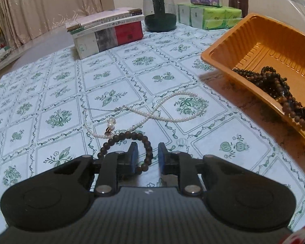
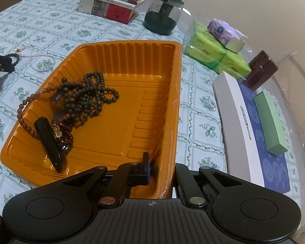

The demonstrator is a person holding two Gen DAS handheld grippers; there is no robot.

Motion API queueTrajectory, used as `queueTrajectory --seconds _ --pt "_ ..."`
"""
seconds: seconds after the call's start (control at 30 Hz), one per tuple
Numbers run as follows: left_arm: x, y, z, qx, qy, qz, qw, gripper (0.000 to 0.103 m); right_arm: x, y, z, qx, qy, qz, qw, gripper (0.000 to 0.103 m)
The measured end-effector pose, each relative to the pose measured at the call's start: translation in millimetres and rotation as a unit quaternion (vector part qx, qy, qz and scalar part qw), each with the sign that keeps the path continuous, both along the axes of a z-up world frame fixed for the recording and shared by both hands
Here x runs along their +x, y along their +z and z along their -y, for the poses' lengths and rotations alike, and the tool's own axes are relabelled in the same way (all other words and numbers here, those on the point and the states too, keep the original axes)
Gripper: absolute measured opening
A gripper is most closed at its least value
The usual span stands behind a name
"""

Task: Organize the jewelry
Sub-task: 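Move the left tool to the dark bead bracelet and grasp it, then carry the dark bead bracelet into the tray and open the left tool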

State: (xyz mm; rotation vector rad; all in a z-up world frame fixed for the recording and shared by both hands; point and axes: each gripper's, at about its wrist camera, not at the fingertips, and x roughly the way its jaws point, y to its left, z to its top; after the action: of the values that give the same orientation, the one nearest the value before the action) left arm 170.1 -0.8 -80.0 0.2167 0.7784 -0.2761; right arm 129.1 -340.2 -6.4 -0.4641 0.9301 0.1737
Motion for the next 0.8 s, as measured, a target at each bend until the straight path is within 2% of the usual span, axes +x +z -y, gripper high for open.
queueTrajectory --seconds 0.13,0.37,0.57,0.8 --pt "4 -2 -1 -0.003 -0.001 -0.005 1.0 0.006 2 -1 0 0.0 -0.003 -0.001 1.0 0.006" --pt "-11 12 0 -0.008 0.009 0.016 0.9998 0.006 1 -2 0 -0.001 -0.005 0.001 1.0 0.007" --pt "-33 44 0 -0.039 0.011 0.038 0.9985 0.006 1 0 0 -0.002 -0.004 0.004 1.0 0.007" --pt "-48 66 10 -0.073 0.001 0.042 0.9965 0.006 -1 1 0 -0.006 -0.001 0.007 1.0 0.007"
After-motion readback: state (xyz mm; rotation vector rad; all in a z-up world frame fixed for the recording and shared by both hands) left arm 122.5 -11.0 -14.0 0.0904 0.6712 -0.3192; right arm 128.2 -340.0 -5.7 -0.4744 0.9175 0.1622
